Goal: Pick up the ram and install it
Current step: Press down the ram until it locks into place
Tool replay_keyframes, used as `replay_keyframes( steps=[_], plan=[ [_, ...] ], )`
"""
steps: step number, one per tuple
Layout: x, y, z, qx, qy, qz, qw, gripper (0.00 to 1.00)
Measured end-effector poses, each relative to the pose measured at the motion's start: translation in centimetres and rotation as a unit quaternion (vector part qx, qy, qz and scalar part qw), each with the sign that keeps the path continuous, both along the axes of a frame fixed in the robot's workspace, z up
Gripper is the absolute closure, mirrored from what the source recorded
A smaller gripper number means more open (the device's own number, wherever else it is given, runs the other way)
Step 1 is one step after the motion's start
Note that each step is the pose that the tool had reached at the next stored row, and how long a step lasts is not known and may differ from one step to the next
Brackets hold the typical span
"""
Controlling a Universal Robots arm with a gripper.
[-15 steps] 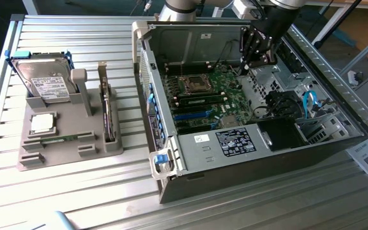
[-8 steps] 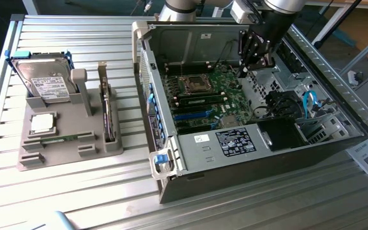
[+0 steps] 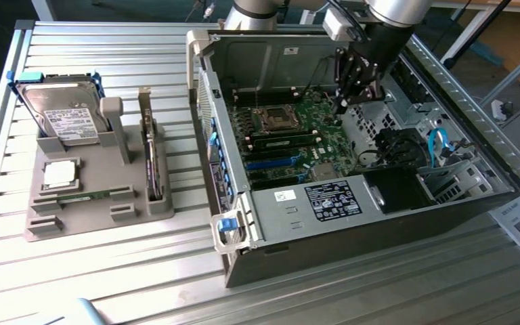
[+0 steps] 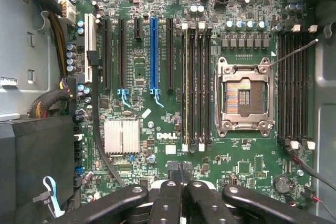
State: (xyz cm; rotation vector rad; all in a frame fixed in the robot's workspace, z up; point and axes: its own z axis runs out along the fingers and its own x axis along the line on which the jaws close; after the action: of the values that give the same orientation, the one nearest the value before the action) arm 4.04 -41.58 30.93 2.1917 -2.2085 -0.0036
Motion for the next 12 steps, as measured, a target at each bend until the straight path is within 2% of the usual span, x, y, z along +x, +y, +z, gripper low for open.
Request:
replay_keyframes(
  steps=[12],
  plan=[
    [0.0, 0.0, -1.33, 0.0, -0.0012, 0.0, 1.0, 0.89]
  ],
)
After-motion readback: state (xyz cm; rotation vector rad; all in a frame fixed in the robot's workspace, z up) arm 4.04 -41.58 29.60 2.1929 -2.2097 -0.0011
